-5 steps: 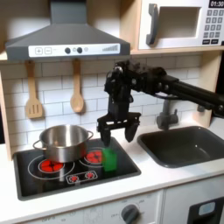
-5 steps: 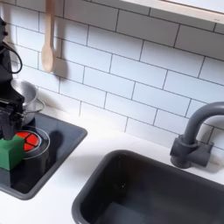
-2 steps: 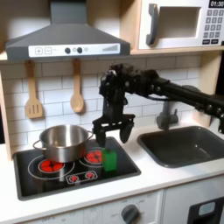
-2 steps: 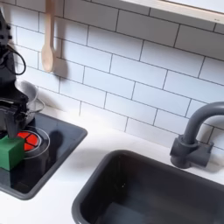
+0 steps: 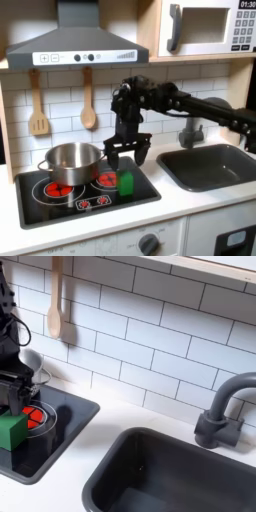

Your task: Reach green block

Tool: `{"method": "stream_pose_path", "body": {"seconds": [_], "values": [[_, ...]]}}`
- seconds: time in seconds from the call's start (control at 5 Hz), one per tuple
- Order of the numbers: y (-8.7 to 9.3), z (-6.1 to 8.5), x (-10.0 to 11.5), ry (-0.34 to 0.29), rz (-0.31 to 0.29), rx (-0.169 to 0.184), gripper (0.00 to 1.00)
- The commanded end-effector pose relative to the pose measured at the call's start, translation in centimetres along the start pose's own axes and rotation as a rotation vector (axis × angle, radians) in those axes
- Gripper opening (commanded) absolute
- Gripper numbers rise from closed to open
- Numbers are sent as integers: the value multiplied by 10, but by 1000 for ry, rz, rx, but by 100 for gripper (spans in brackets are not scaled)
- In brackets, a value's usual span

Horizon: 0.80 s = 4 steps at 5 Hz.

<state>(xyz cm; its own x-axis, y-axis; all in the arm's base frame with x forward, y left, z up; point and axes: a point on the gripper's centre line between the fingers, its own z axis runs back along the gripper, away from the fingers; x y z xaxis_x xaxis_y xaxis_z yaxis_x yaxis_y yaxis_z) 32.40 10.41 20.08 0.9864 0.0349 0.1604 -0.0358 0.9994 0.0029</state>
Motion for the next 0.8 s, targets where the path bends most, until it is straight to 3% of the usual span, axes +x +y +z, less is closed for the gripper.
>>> {"method": "stream_pose_path", "body": {"seconds": [0.0,0.2,0.6], "values": [[0,-10,1,12,15,11,100],[-6,-17,4,15,-1,9,100],[-1,-27,7,28,9,18,100]]}}
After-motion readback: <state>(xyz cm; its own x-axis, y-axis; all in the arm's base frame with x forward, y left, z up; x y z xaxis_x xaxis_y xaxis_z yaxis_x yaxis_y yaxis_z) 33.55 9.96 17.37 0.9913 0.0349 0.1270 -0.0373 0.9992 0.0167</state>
